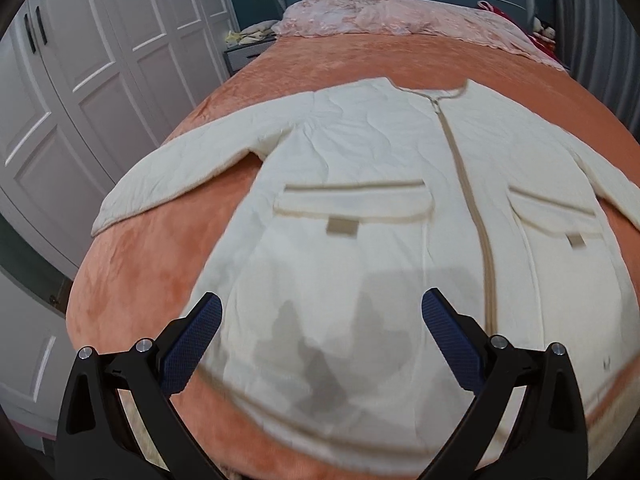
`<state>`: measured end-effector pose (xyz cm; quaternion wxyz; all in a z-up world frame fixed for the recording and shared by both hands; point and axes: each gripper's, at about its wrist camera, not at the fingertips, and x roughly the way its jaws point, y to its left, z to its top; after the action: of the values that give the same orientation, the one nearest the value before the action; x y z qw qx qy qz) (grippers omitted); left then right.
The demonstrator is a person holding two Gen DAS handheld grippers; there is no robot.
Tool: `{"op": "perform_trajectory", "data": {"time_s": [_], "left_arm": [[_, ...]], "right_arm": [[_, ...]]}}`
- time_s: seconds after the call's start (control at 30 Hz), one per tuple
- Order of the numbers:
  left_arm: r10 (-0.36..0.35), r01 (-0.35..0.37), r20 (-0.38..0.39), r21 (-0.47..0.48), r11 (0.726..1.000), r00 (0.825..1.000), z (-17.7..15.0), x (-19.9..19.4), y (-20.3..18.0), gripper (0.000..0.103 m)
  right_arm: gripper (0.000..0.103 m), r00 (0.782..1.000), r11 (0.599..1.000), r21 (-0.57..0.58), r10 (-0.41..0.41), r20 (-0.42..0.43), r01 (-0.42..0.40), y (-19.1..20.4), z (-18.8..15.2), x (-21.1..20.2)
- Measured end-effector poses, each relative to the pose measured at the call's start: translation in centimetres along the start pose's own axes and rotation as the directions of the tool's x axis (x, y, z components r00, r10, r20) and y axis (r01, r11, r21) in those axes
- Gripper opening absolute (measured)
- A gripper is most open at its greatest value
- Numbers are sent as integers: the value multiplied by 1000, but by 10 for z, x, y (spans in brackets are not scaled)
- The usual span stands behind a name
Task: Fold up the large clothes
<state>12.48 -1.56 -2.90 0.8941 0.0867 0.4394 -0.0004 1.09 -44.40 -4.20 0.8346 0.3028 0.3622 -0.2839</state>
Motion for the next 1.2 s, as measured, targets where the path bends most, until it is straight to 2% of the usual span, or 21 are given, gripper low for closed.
{"op": "perform_trajectory", "data": {"time_s": [0.1, 0.23, 0.37, 0.47, 0.5, 0.53, 0.57, 0.63, 0.7, 0.8, 0.87, 0.93, 1.03, 1.07, 1.13, 1.2], "left_arm": [[7, -8, -12, -14, 1000, 1000, 17, 18, -2, 98], [16, -16, -4, -21, 1000, 1000, 34, 38, -7, 98], [15, -16, -33, -25, 1000, 999, 43, 56, -11, 98], [43, -45, -59, -18, 999, 997, 47, 69, -14, 98], [49, -50, -64, -23, 998, 997, 49, 73, -15, 98], [51, -54, -67, -29, 998, 996, 50, 76, -14, 98], [51, -53, -69, -34, 998, 996, 51, 77, -13, 98], [54, -57, -69, -43, 997, 996, 54, 82, -10, 98], [61, -65, -63, -49, 997, 996, 56, 85, -6, 98], [91, -94, -59, -56, 994, 994, 58, 89, 3, 98], [102, -106, -58, -67, 992, 993, 59, 90, 11, 98], [114, -118, -56, -81, 990, 992, 59, 91, 20, 98], [123, -129, -59, -108, 986, 991, 57, 91, 35, 98], [123, -130, -63, -121, 984, 990, 56, 91, 41, 98], [121, -129, -68, -143, 981, 990, 53, 91, 53, 98], [119, -129, -71, -158, 979, 990, 50, 91, 63, 98]], "right_arm": [[93, 997, 992, 109, -67, 39, 62, -42, 39, 30], [93, 984, 957, 249, -168, 63, 147, -93, 74, 62], [93, 976, 932, 312, -212, 54, 185, -118, 89, 87], [90, 975, 921, 340, -218, 43, 191, -133, 93, 100], [85, 973, 919, 345, -225, 58, 192, -134, 94, 102], [72, 970, 920, 339, -234, 71, 197, -133, 96, 104], [64, 969, 922, 332, -237, 70, 201, -131, 96, 105], [22, 975, 927, 330, -211, 61, 180, -128, 104, 110], [13, 981, 933, 332, -174, 84, 137, -124, 113, 104], [11, 981, 970, 238, -96, 171, 53, -79, 129, 81], [11, 975, 996, 92, -8, 221, -13, -19, 138, 60], [11, 966, 995, -56, 98, 241, -87, 43, 137, 40], [11, 941, 941, -276, 261, 216, -197, 143, 118, 16], [11, 925, 898, -359, 334, 181, -254, 186, 104, 9], [11, 896, 820, -464, 430, 109, -336, 248, 75, 4], [10, 871, 743, -541, 489, 37, -394, 299, 45, 6]]}}
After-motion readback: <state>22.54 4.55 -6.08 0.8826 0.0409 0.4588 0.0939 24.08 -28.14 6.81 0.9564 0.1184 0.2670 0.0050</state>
